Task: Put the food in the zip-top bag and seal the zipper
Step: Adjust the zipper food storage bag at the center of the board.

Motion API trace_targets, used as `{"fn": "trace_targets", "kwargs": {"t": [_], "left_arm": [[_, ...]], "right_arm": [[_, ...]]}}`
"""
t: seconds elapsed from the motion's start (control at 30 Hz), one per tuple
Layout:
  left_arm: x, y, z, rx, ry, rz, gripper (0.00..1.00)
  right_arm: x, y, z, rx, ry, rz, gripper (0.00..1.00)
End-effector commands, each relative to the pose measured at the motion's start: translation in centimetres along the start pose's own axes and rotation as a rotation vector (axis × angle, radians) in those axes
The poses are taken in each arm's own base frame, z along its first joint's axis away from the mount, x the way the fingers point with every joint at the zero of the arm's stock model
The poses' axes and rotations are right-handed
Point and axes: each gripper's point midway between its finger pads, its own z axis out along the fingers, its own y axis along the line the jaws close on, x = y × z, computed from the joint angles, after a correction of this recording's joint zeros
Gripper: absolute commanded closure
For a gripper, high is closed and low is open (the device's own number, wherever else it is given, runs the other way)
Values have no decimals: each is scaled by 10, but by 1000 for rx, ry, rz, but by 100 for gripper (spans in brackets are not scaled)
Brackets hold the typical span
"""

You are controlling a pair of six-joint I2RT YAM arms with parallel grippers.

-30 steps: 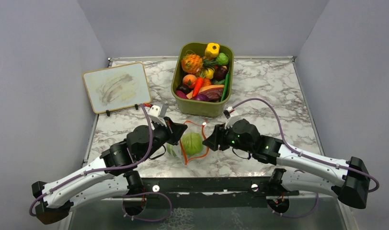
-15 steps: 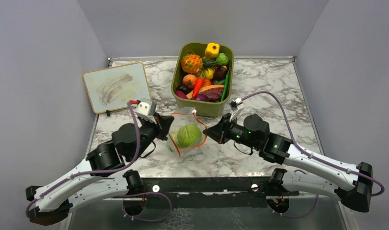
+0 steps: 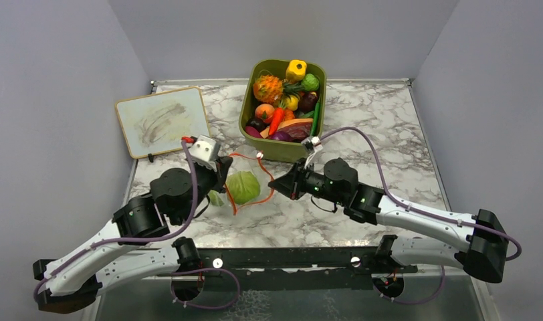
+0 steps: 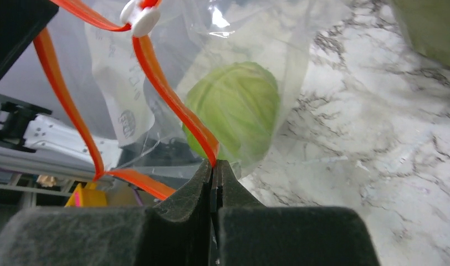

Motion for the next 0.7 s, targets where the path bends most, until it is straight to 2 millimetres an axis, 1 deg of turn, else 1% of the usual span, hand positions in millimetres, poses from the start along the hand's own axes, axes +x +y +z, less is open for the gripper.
{"fn": "trace_targets", "kwargs": {"t": [0.0, 0.03, 0.1, 0.17, 0.27, 0.4, 0.53, 0.67], "left_arm": [[49, -38, 15, 160, 99, -12, 100], [63, -43, 19, 173, 126, -32, 100], [81, -54, 24, 207, 153, -71, 100], [92, -59, 26, 223, 172, -91, 100], [93, -61, 28, 226, 159, -106, 100], [93, -63, 29, 238, 156, -106, 100], [89, -66, 26, 255, 156, -112, 100], [74, -76, 21, 326, 122, -102, 100]], "right_arm": [[17, -40, -2, 154, -11, 17, 99], [23, -47, -3, 179, 3, 22, 99], [32, -54, -5, 201, 26, 29, 98], [36, -59, -7, 216, 34, 32, 97], [29, -58, -12, 226, 11, 27, 93], [13, -54, -21, 237, -36, 12, 87], [-10, -43, -32, 231, -87, -27, 75], [-38, -36, -43, 253, -148, -110, 62]]}}
